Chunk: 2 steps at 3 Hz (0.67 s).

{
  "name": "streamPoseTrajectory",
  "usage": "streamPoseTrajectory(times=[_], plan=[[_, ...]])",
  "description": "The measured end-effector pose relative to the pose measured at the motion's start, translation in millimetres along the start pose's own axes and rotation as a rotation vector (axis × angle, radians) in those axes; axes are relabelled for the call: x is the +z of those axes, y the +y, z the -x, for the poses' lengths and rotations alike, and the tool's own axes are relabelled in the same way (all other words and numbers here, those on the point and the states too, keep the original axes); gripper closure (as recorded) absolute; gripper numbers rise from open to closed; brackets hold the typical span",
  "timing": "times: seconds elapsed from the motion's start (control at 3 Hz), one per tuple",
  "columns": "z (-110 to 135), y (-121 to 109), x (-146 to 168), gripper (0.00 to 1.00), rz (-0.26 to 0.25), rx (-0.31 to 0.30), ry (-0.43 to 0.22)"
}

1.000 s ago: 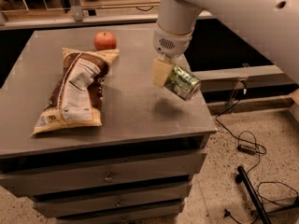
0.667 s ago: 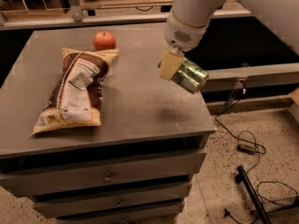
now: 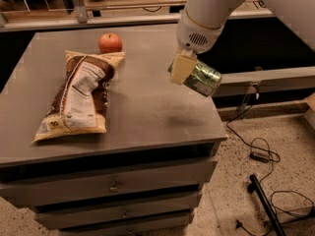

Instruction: Place green can upright

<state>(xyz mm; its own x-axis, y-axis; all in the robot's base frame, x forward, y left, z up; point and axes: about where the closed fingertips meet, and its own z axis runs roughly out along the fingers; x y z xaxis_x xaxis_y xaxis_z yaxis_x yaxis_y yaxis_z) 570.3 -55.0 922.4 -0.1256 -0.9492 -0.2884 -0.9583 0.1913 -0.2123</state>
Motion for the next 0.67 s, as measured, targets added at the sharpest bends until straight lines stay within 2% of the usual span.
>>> streamPoseTrajectory(times=[0.33,0.67], plan=[[7,-3,-2,1.0,0.007,-0.046,-0.088],[27,-23,-27,1.0,0.014,-0.152,-0.428]])
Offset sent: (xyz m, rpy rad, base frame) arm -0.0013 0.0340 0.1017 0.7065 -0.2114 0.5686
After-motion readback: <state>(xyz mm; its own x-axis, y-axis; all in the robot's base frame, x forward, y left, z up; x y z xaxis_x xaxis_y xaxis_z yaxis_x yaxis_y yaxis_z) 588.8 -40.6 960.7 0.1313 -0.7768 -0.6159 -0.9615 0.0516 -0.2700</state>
